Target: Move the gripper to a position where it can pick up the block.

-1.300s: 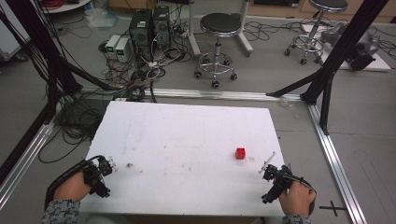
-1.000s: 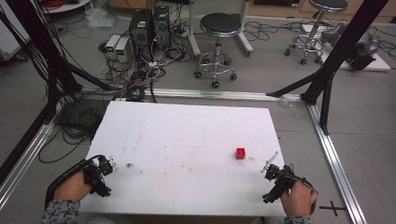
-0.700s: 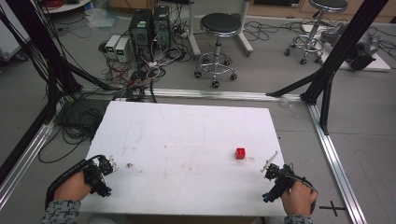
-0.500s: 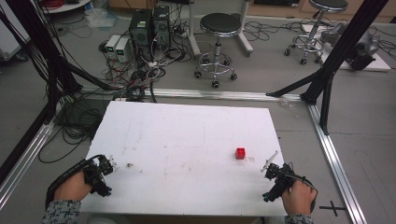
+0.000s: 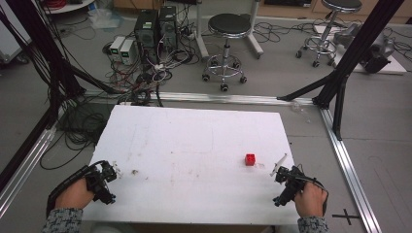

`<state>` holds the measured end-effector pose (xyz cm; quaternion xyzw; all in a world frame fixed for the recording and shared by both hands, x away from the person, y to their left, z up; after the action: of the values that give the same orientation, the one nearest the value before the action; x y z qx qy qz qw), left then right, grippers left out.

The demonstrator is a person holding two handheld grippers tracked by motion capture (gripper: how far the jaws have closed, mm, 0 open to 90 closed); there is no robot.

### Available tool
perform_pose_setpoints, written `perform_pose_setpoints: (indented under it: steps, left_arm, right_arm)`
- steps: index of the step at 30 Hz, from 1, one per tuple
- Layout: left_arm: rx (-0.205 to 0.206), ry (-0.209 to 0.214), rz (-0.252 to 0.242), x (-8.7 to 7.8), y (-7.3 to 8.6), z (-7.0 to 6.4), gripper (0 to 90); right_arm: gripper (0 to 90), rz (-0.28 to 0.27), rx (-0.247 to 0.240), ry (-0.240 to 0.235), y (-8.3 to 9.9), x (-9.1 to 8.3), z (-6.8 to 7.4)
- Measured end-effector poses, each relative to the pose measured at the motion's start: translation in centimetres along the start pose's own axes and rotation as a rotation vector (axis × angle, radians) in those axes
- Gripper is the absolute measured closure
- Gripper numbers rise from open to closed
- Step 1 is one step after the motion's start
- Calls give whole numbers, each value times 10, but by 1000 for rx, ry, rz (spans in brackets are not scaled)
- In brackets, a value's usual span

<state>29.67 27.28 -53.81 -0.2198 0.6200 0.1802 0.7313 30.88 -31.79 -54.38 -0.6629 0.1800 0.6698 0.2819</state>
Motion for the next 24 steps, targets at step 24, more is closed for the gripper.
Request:
perform_pose_setpoints:
  steps: [24]
  left_arm:
    - [-8,0,3,1,1,0,190]
  right_arm:
    - [8,26,-385,8,-34,-13,-68]
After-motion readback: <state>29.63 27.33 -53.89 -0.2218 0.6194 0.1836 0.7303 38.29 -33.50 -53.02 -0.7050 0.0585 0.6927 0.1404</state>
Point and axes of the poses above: each handheld gripper's, and its own axes: x roughly forward along the jaws, y roughly out of its underside, z roughly to its left, the point moved 5 cm from there along x, roughly forward along the jaws, and after that the axes turned 5 degrees about x, right-handed, at the moved point
